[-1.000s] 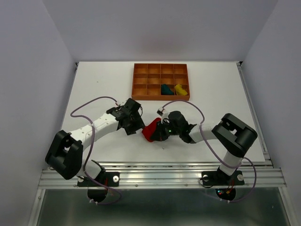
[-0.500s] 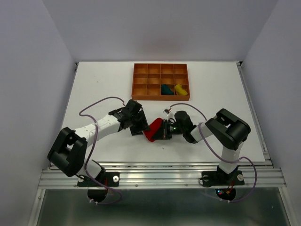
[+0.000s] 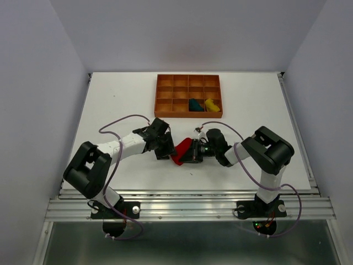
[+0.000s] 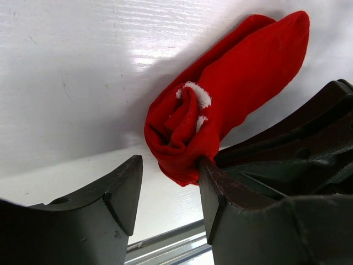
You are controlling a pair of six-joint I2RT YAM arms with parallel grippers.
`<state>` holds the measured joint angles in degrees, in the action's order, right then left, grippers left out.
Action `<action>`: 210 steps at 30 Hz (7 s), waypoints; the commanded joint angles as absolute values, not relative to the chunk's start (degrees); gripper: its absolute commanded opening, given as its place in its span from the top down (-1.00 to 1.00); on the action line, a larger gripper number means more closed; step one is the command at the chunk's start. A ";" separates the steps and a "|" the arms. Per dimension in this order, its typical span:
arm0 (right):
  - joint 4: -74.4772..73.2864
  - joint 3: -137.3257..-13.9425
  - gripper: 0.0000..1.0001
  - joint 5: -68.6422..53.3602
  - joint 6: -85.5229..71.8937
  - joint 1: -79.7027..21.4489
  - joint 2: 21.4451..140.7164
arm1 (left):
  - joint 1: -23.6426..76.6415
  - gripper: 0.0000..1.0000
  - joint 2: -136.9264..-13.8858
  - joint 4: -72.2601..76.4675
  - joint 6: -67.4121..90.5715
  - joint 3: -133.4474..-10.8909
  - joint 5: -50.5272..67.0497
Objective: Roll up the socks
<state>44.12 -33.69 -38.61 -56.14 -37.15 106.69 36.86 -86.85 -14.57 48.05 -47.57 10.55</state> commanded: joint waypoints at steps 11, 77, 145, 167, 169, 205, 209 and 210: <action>33.59 -37.79 0.99 -38.76 -49.67 -36.74 107.76 | 38.06 0.13 -91.75 -11.87 47.02 -50.62 11.07; 3.61 -58.00 -0.75 22.06 1.23 -74.00 100.01 | 39.20 1.00 -98.96 -47.37 54.14 -66.44 1.41; 22.06 -41.93 0.94 -22.49 -35.31 -49.58 100.81 | 34.19 -0.98 -73.74 -31.21 51.86 -49.41 3.16; 27.51 -39.81 0.89 -36.82 -47.28 -39.55 108.63 | 34.19 -0.75 -81.91 -15.12 45.62 -44.38 15.64; 27.42 -39.81 0.89 -37.52 -47.37 -38.41 108.63 | 34.19 -0.72 -84.10 -15.20 44.39 -45.26 15.64; 15.65 -43.50 0.26 -34.90 -31.22 -37.35 101.98 | 36.21 1.00 -93.60 -18.00 46.05 -52.37 7.48; 11.88 -44.47 -0.21 -32.44 -26.21 -37.96 96.96 | 37.70 1.00 -94.48 -21.53 47.98 -54.14 5.89; 11.43 -44.47 -0.31 -31.56 -25.32 -37.97 94.51 | 37.62 1.00 -94.66 -22.49 48.51 -54.23 6.15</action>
